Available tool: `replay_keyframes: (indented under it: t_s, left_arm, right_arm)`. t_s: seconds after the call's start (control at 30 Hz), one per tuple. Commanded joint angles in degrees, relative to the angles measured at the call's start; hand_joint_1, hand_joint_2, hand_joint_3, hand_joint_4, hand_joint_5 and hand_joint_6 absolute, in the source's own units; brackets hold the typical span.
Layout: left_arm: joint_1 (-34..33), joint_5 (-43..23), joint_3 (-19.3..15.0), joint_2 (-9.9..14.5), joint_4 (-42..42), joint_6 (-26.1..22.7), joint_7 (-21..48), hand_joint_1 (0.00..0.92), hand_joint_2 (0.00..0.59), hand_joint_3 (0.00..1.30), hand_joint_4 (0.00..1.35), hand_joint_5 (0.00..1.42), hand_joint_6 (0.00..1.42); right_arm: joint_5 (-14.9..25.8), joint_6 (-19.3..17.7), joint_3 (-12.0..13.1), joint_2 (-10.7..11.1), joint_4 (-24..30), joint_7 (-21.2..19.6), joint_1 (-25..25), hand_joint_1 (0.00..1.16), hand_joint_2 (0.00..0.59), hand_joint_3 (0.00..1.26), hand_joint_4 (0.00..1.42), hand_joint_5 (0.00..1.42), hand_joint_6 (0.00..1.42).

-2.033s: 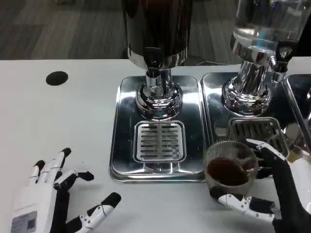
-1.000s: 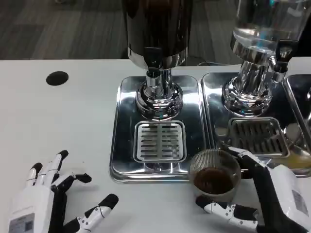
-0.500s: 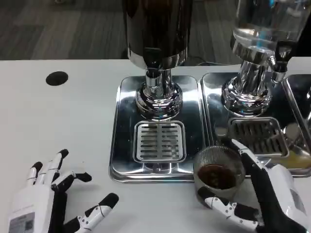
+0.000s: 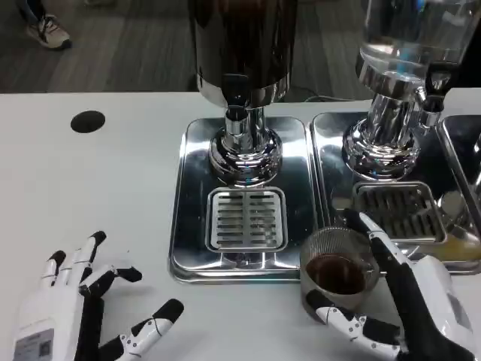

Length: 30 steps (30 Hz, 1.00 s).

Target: Grasp the cup under the faucet to collect the drink, then remove the cup.

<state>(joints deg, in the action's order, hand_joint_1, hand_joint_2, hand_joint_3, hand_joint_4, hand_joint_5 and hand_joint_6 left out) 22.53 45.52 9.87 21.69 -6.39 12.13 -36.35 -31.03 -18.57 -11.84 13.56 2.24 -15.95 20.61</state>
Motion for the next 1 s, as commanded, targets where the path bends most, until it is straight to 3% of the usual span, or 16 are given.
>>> replay_keyframes:
  t_s: [0.03, 0.73, 0.9, 1.0]
  left_arm:
    - [0.2, 0.1, 0.2, 0.3, 0.0, 0.1, 0.4, 0.000, 0.104, 0.54, 0.00, 0.13, 0.05]
    - [-0.1, 0.3, 0.4, 0.2, 0.0, 0.0, 0.2, 0.000, 0.103, 0.54, 0.00, 0.14, 0.05]
    - [0.0, 0.2, 0.5, 0.1, 0.1, 0.1, 0.3, 0.000, 0.103, 0.54, 0.00, 0.14, 0.05]
    - [-0.1, -0.1, 0.5, -0.1, 0.0, 0.3, 0.3, 0.000, 0.103, 0.54, 0.00, 0.14, 0.05]
  right_arm:
    - [0.4, -1.2, 0.3, 0.4, 0.7, 0.5, 0.2, 0.69, 0.182, 0.11, 0.15, 0.16, 0.28]
    - [2.0, -3.7, 2.4, 0.8, 2.1, 0.9, 2.3, 0.64, 0.183, 0.00, 0.00, 0.09, 0.21]
    - [5.0, -5.3, 3.7, 0.7, 2.8, 1.6, 3.1, 0.61, 0.173, 0.00, 0.00, 0.00, 0.13]
    - [10.4, -6.8, 5.1, -0.1, 2.6, 3.1, 3.5, 0.59, 0.174, 0.00, 0.00, 0.00, 0.11]
